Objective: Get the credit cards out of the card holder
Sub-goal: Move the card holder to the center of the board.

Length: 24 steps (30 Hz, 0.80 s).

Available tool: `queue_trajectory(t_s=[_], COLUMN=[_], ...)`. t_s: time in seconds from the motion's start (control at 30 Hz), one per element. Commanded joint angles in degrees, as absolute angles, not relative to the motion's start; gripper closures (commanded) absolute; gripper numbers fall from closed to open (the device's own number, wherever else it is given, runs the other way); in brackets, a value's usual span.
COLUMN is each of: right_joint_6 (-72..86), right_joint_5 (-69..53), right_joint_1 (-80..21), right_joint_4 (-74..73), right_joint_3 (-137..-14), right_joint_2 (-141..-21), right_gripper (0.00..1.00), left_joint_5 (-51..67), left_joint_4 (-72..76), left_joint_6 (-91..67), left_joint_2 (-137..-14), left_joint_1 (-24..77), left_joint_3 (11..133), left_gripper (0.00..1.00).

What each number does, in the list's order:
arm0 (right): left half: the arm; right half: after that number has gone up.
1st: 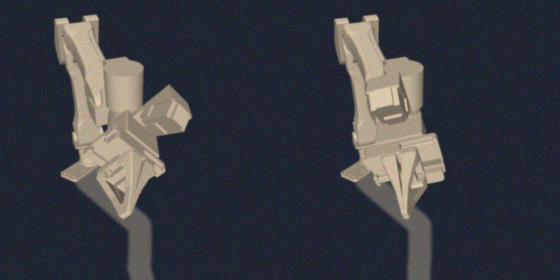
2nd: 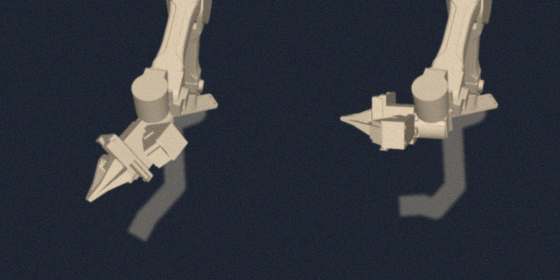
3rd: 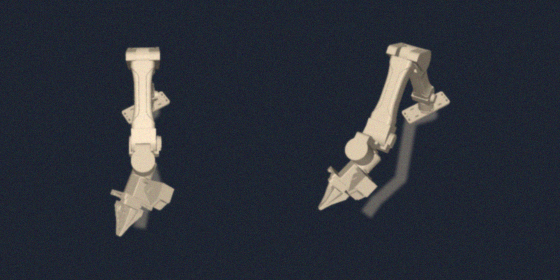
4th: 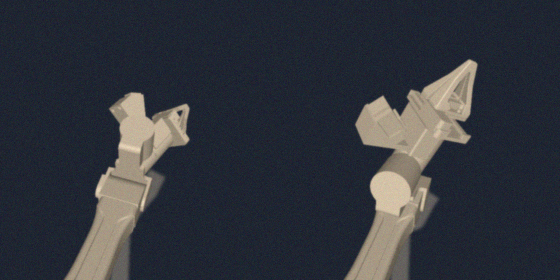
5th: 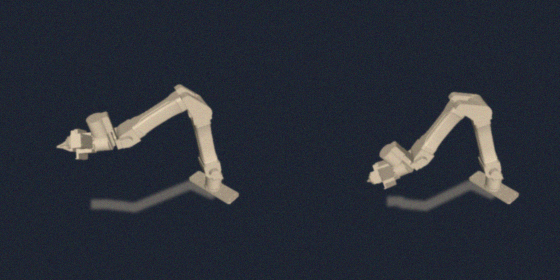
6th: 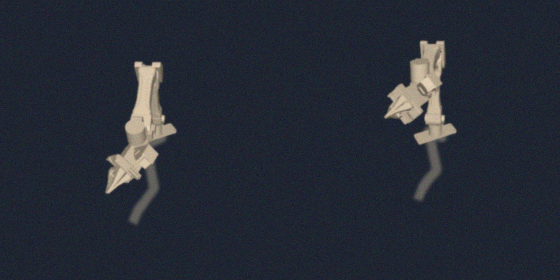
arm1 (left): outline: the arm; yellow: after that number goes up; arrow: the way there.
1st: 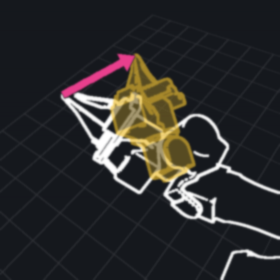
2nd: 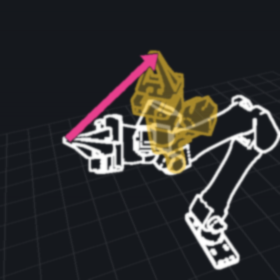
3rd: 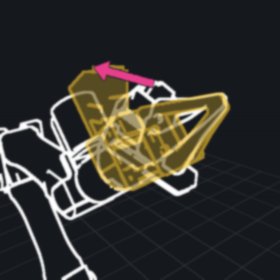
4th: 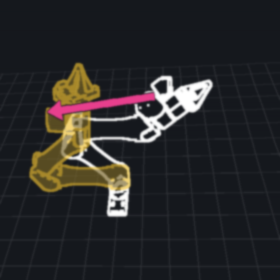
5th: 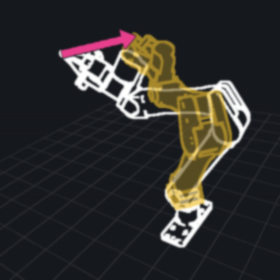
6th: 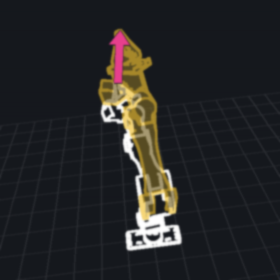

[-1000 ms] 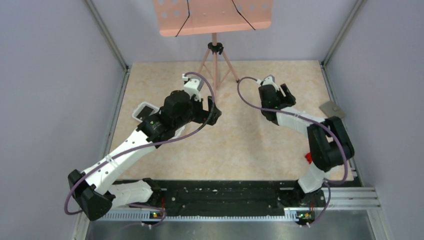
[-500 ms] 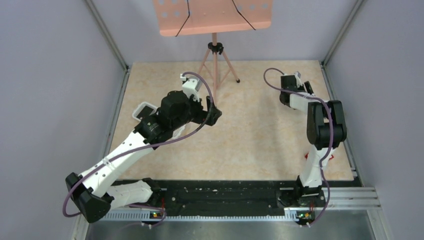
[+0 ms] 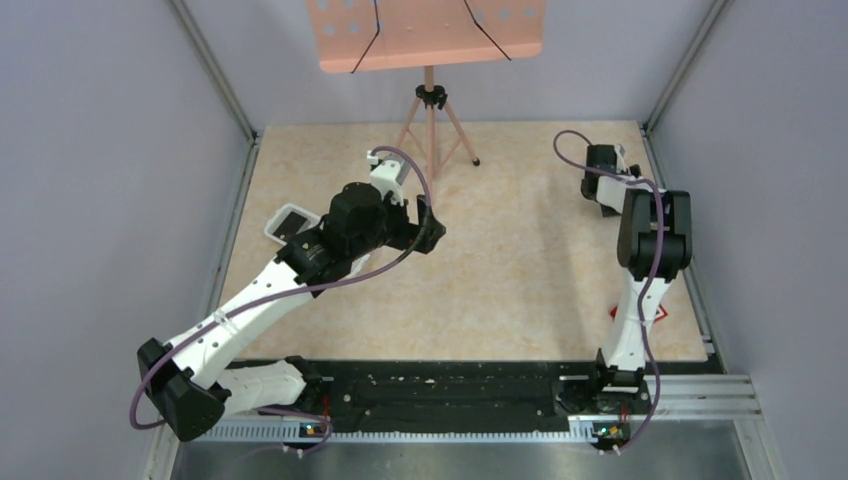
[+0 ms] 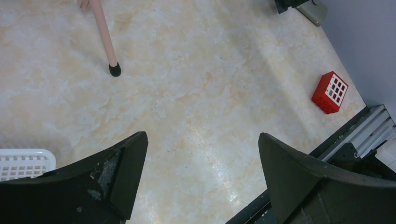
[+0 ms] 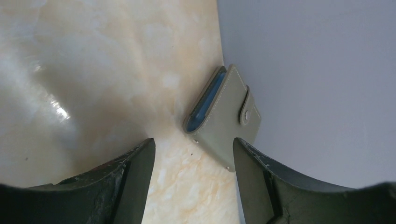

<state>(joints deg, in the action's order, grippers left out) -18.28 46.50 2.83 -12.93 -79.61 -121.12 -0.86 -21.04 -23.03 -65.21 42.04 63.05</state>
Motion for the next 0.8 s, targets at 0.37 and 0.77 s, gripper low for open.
queue_trajectory(t_s=[0.37, 0.77], right_joint_6=[-13.51, -7.21], right_joint_5=[38.74, 30.11], right_joint_1=[7.06, 9.4], right_joint_4=[-18.77, -26.16], right_joint_3=[-83.33, -84.51], right_joint_2=[-127.51, -126.11], right_gripper=[0.53, 0.9], left_joint_5=[1.26, 1.53], left_joint_4=[-18.74, -18.59], left_joint_6=[-24.08, -24.61], left_joint_2=[-66.26, -66.32], left_joint_1=[42.01, 42.01], left_joint_3=[63.77, 63.49], left_gripper=[0.07, 0.07])
